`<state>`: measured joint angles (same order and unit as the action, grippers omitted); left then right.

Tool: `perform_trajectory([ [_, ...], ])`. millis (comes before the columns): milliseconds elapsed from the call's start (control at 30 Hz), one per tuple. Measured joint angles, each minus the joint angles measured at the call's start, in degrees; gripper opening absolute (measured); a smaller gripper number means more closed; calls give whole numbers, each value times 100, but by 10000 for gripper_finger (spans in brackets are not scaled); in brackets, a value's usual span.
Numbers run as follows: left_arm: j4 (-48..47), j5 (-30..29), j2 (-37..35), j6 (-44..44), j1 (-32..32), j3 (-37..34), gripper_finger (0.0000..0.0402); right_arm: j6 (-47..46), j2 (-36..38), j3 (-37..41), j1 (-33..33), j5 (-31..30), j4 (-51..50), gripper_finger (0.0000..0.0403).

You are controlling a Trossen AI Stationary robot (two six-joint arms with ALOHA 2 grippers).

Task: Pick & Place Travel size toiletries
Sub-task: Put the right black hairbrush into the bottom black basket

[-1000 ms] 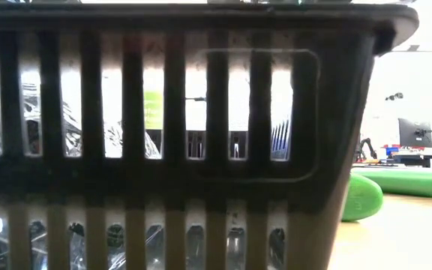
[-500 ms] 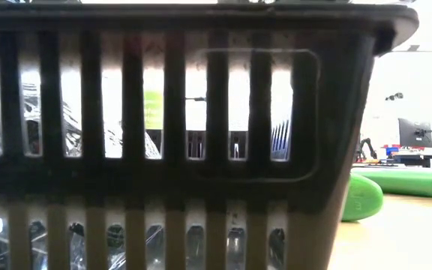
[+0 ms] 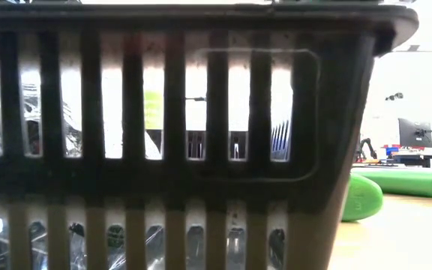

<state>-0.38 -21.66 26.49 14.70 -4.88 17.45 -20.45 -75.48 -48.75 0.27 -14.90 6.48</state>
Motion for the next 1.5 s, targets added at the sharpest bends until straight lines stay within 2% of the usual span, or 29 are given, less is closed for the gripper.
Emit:
perform_trajectory([
  [167,-18,1,0,0,-1,0,109,-28,972,1051,0,9,591,46],
  [367,-17,1,-1,-29,-1,0,109,-33,2438,1964,0,30,628,46],
  [533,-20,1,-1,-166,-1,0,109,90,3575,2577,0,101,627,46],
  [767,-15,3,0,-187,0,0,109,296,4643,3159,0,331,546,46],
  [1100,83,3,-1,-439,1,0,109,380,5661,3398,0,326,-54,46],
  [1500,440,5,1,-1425,0,0,109,974,5834,3396,0,284,-72,46],
])
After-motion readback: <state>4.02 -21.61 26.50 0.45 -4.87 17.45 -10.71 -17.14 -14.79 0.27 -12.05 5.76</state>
